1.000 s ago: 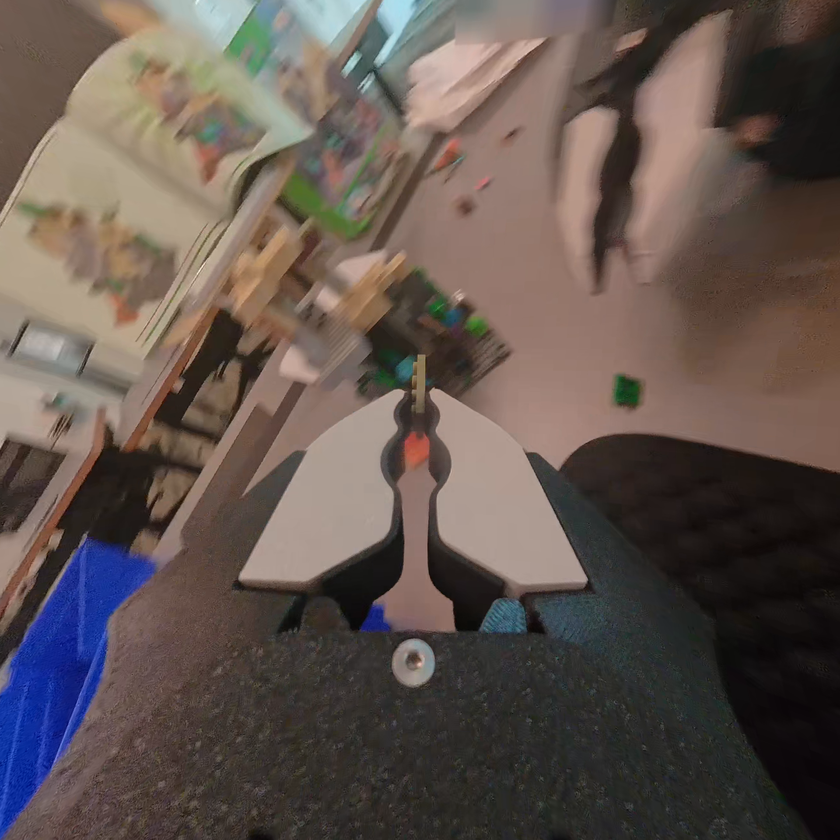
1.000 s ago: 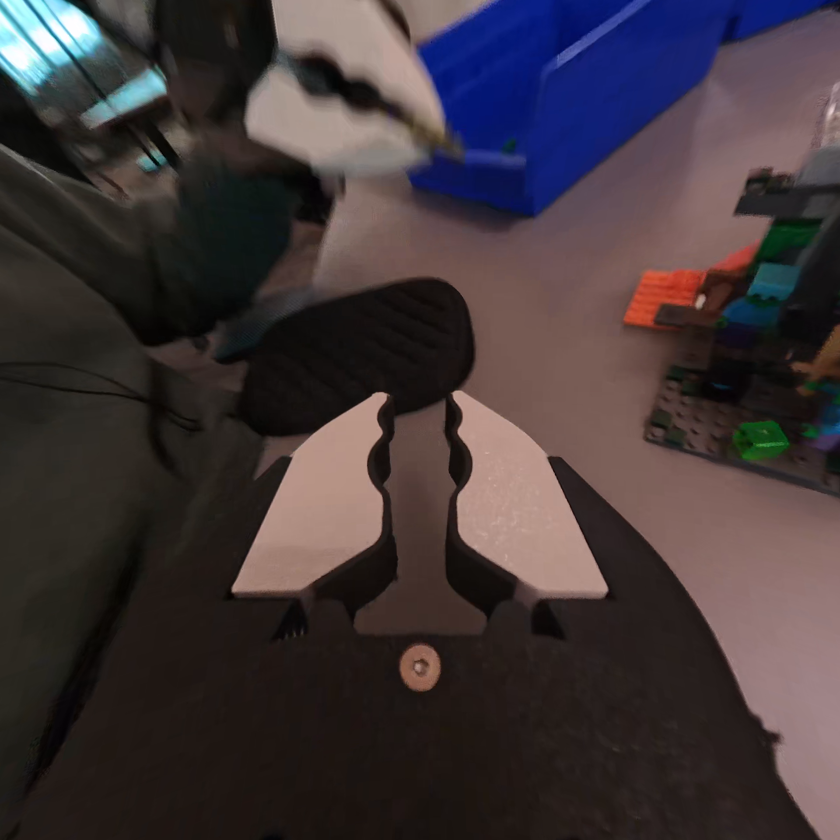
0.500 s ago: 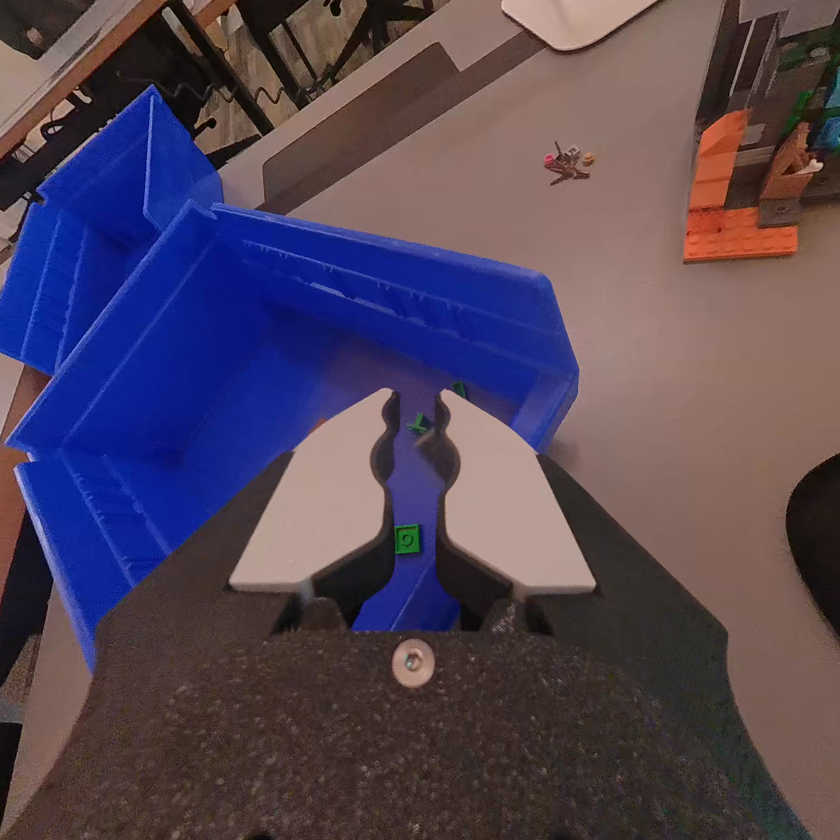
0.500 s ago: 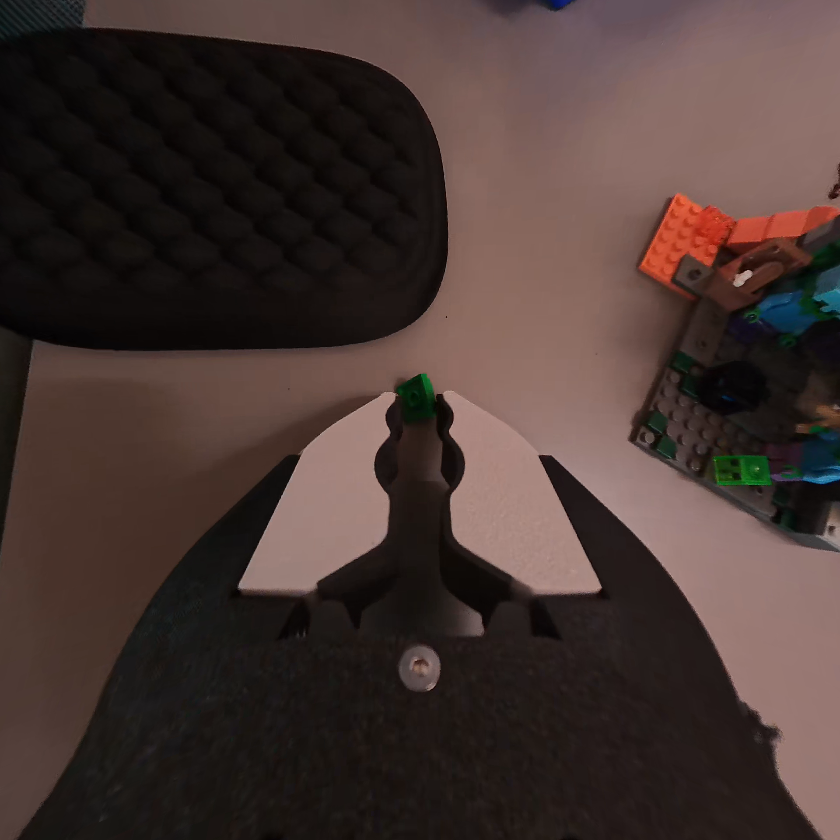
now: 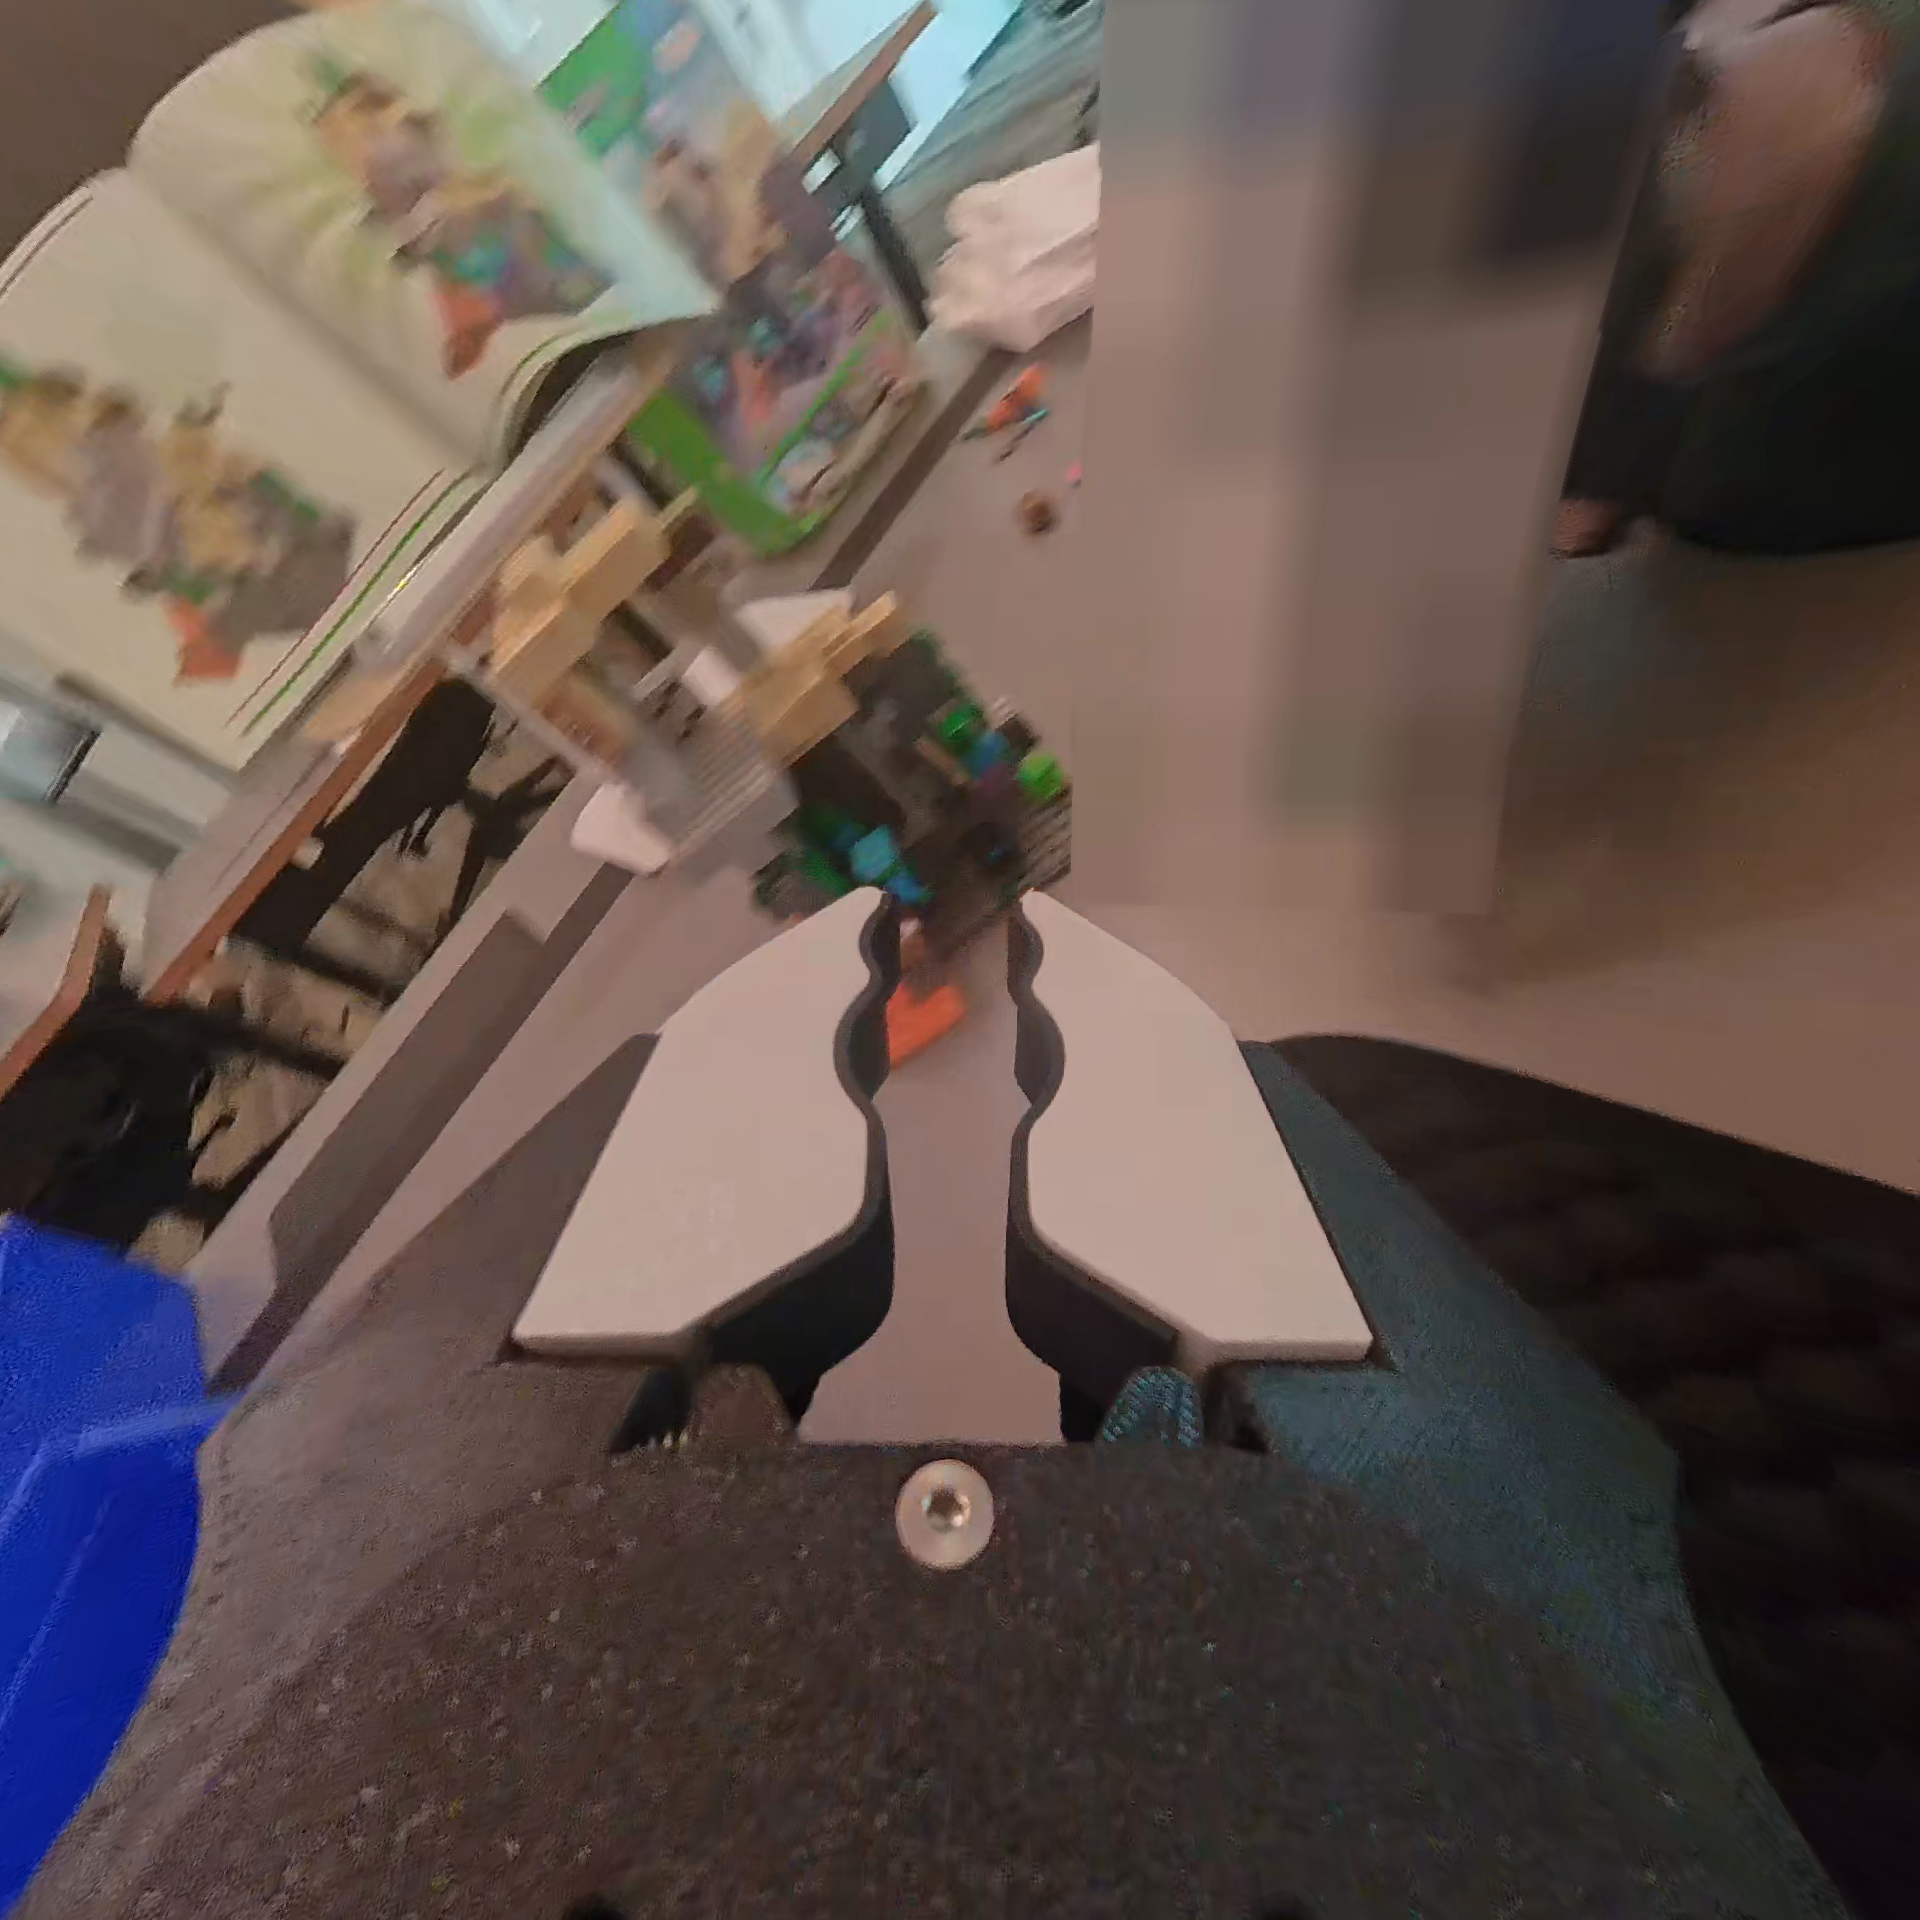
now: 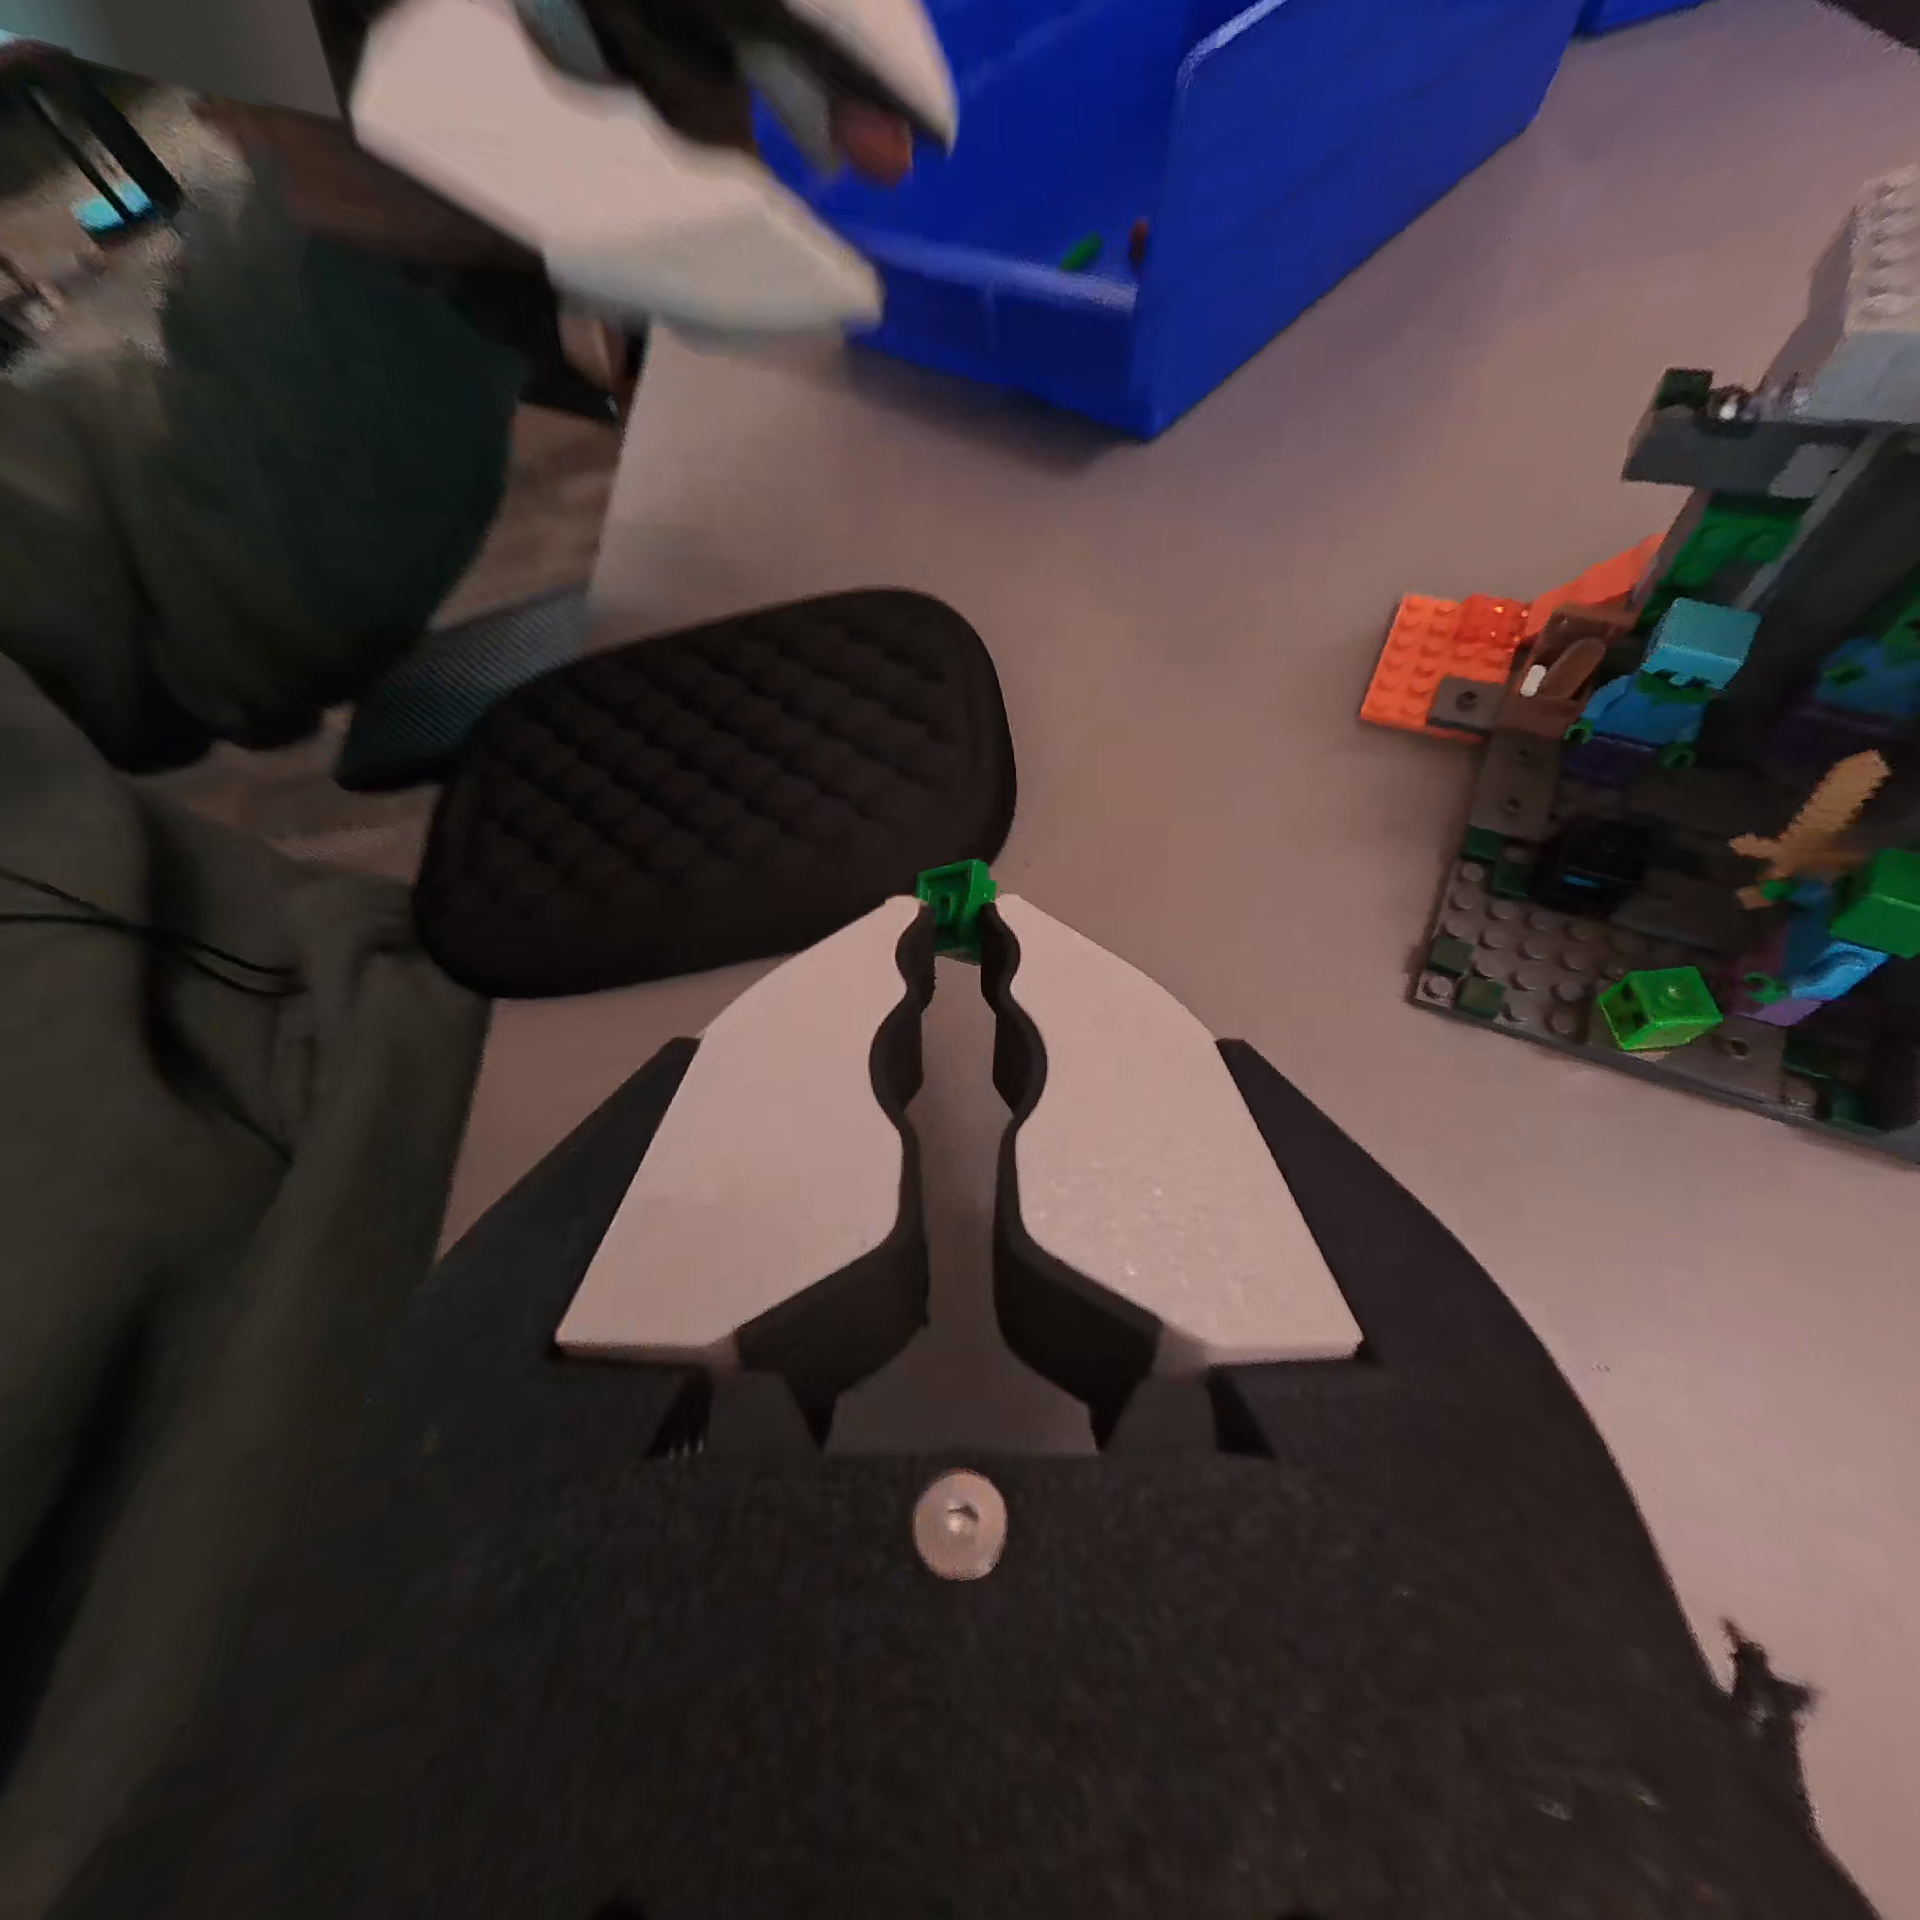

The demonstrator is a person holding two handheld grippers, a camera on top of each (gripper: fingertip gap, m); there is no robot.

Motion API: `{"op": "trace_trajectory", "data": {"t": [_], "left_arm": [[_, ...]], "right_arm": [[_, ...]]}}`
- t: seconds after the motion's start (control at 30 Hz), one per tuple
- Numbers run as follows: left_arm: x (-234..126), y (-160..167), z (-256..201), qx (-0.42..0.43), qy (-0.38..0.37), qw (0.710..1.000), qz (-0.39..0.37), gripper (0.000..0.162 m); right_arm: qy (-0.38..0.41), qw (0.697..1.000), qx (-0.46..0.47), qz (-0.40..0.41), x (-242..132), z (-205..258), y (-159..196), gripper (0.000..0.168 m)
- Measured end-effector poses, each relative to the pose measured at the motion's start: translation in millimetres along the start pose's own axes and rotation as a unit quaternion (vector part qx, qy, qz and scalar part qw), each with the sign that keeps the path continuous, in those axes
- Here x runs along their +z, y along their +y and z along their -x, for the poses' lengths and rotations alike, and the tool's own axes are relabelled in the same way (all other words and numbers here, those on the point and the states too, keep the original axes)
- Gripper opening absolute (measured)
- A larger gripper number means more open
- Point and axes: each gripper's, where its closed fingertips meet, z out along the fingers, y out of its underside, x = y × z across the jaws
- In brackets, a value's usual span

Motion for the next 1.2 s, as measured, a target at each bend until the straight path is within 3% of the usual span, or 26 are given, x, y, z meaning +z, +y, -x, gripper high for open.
{"op": "trace_trajectory", "data": {"t": [0.3, 0.87, 1.2], "left_arm": [[44.1, -45.1, -67.7, 0.08, 0.108, 0.989, -0.067, 0.023], [52.7, -64.8, -82.1, 0.138, 0.115, 0.978, -0.107, 0.016], [51.1, -62.9, -78.7, 0.126, 0.085, 0.982, -0.111, 0.013]], "right_arm": [[-0.093, 0.988, 0.068, -0.101, -23.2, 12.3, -25.4, 0.007], [-0.179, 0.967, 0.115, -0.141, -33.5, 28.5, -36.1, 0.007], [-0.169, 0.967, 0.119, -0.149, -31.0, 27.2, -37.6, 0.009]]}}
